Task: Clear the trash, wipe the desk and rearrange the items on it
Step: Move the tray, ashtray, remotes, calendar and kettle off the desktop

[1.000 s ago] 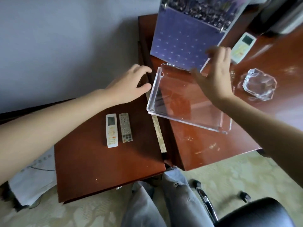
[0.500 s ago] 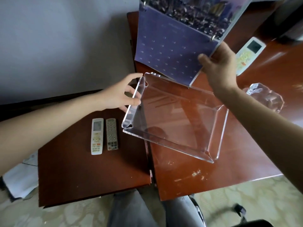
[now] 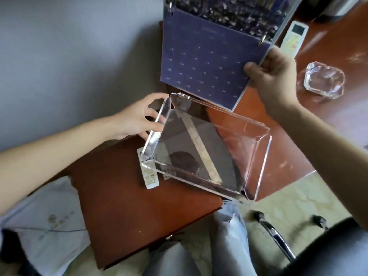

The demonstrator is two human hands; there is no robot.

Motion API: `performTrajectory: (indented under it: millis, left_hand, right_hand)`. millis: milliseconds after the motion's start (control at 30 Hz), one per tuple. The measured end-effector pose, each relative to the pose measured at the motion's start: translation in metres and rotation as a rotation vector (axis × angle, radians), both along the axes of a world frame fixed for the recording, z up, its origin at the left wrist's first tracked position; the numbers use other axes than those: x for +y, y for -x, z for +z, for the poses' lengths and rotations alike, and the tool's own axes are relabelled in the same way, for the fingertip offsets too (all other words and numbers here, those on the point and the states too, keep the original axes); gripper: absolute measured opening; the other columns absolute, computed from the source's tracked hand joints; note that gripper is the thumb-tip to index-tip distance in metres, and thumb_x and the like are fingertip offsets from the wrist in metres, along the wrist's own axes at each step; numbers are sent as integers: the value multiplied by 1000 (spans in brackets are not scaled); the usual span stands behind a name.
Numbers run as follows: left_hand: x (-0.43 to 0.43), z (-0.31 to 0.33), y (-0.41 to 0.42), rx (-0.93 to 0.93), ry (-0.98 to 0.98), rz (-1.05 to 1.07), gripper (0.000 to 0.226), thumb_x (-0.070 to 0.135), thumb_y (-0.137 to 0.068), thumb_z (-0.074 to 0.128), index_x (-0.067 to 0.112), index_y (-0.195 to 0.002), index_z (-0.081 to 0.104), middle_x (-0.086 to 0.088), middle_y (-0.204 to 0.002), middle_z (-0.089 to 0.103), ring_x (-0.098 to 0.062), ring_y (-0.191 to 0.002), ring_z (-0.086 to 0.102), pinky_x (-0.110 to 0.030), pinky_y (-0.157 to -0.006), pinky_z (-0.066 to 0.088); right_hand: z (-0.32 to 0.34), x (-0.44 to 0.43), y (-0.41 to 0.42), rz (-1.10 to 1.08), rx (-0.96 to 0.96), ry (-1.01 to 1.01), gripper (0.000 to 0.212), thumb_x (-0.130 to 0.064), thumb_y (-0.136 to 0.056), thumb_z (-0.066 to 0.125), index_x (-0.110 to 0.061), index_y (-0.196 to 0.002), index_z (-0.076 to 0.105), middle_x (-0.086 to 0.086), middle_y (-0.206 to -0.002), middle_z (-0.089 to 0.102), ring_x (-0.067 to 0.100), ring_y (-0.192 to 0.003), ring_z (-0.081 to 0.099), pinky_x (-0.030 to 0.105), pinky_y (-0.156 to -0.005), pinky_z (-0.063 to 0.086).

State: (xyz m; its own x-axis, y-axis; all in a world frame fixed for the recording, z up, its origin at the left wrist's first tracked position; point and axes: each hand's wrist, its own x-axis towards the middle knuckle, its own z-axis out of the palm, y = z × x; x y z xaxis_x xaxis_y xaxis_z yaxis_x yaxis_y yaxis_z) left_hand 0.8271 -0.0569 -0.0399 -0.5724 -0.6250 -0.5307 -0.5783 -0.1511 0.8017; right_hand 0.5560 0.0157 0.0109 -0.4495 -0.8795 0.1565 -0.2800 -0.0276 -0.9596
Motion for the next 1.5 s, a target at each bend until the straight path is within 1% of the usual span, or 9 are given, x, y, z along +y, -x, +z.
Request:
performTrajectory:
  millis: [133, 367, 767, 1000, 1200, 1300, 1367, 1433, 1500]
  left_hand:
    - [19, 4, -72, -19, -9, -5, 80, -14, -77, 61, 45, -126, 40, -12, -99, 59, -20, -73, 64, -33, -50, 53]
    - [26, -24, -197, -151, -36, -2, 76, -12, -82, 59, 42, -132, 39, -13, -99, 60, -24, -72, 63, -32, -48, 54]
    - [14, -155, -248, -289, 11, -237, 79, -11, -82, 57, 59, -116, 43, -3, -108, 64, -23, -72, 63, -33, -56, 54]
    - [-7, -221, -237, -311, 24, -282, 68, -9, -85, 56, 41, -129, 45, -2, -109, 66, -20, -69, 61, -29, -53, 49]
    - [-14, -247, -217, -241, 66, -254, 47, -8, -85, 58, 25, -119, 57, -6, -104, 68, -15, -71, 65, -16, -53, 49]
    - [-9, -240, -207, -195, 231, -274, 36, -2, -83, 64, 22, -110, 60, -3, -109, 66, -7, -92, 64, -9, -76, 45]
    - [4, -229, -196, -78, 292, -236, 34, 4, -86, 63, 32, -104, 58, 9, -108, 62, 2, -97, 59, -18, -91, 40]
    - [25, -214, -185, 146, 96, -123, 23, 21, -87, 63, 31, -106, 58, 7, -106, 63, 0, -94, 61, -28, -91, 45]
    - [46, -202, -175, 349, -137, -68, 46, 46, -76, 69, 26, -115, 57, 0, -109, 64, -14, -95, 63, -32, -84, 51]
  right_hand:
    - [3, 36, -63, -19, -56, 13, 31, 0, -80, 56, -28, -91, 61, -23, -75, 68, 0, -77, 63, 24, -70, 55]
    - [-28, 81, -150, -27, -100, -58, 34, -1, -78, 57, -32, -92, 64, -7, -92, 71, 18, -92, 67, 46, -82, 55]
    - [-119, 117, -192, -83, -145, -117, 31, 9, -87, 51, -21, -94, 59, -20, -71, 69, 0, -71, 66, 15, -60, 52]
    - [-181, 120, -201, -63, -203, -135, 27, 5, -90, 51, -18, -101, 59, -16, -76, 71, 4, -75, 68, 20, -61, 54]
    - [-194, 130, -187, -31, -194, -126, 28, 6, -89, 52, -18, -102, 59, -14, -79, 72, 7, -79, 68, 26, -65, 56]
    - [-193, 143, -170, 56, -233, -151, 26, 2, -87, 54, -21, -99, 61, -13, -79, 72, 6, -75, 69, 22, -62, 55]
    - [-194, 156, -161, 136, -298, -178, 19, -13, -77, 64, -27, -89, 69, -12, -75, 72, 5, -70, 68, 20, -58, 54]
    - [-199, 169, -155, 211, -360, -229, 22, -26, -63, 68, -32, -84, 73, -10, -73, 72, 6, -68, 68, 20, -58, 55]
    - [-208, 181, -152, 276, -372, -283, 25, -25, -63, 68, -32, -86, 74, -9, -78, 73, 7, -72, 69, 21, -60, 55]
